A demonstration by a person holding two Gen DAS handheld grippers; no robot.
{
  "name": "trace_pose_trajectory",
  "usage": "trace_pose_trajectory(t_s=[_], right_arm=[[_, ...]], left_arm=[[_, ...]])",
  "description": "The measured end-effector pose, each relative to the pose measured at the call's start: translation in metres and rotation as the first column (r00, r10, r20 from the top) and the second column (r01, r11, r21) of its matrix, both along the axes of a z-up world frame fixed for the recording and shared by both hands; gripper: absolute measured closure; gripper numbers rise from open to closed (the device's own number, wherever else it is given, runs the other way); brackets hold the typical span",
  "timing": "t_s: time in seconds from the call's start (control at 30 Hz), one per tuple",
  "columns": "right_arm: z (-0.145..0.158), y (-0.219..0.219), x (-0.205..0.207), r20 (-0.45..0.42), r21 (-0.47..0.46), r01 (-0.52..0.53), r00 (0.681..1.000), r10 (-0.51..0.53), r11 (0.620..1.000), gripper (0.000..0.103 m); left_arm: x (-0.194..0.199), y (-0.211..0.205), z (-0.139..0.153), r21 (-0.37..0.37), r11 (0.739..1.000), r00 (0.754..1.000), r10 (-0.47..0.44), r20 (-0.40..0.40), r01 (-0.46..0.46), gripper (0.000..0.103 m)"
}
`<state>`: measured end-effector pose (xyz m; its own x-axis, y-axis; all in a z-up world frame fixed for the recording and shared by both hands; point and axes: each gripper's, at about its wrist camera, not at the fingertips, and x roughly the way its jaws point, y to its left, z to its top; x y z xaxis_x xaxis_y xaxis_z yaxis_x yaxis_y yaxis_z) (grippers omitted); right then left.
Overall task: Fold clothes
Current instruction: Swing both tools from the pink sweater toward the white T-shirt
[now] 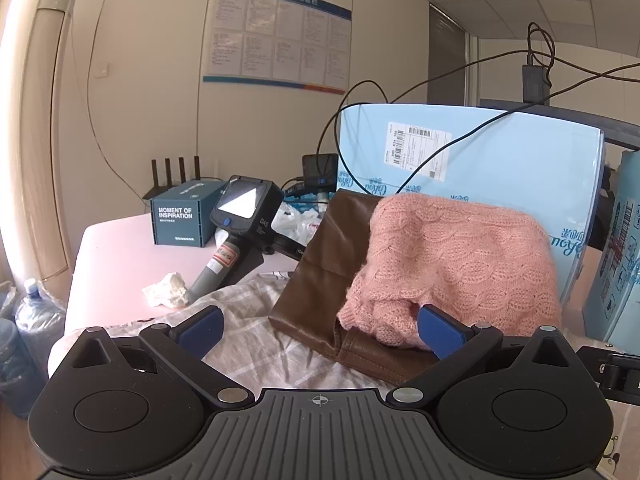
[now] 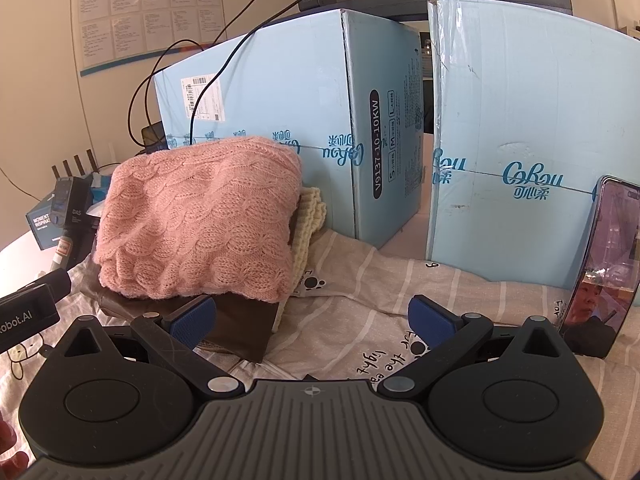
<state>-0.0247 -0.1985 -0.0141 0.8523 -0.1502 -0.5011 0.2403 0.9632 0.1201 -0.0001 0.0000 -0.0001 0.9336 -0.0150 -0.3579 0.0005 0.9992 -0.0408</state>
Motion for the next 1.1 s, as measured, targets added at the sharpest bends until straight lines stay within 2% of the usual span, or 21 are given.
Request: trace_pose_trajectory(t_s=[0.33, 0.83, 1.1], right_arm=[[0.0, -0.001, 0.0, 0.002, 0.0, 0.001, 1.0, -0.001, 1.0, 0.0], [0.0, -0.001, -0.006, 0.008, -0.016, 0.046, 0.999, -0.046, 0.999, 0.0], [-0.002, -0.001, -0.012, 0.0, -0.03, 0.083, 0.997, -0.083, 0.996, 0.0]], left_arm=[[0.0, 0.0, -0.001, -0.006, 1.0, 1.0, -0.002, -0.009, 0.002, 0.0], [-0.005, -0.001, -0.001, -0.034, 0.998, 0.998, -0.056, -0.003, 0.056, 0.0], [-0.013, -0.002, 0.001, -0.049, 0.992, 0.993, -0.113, 0.016, 0.113, 0.0]])
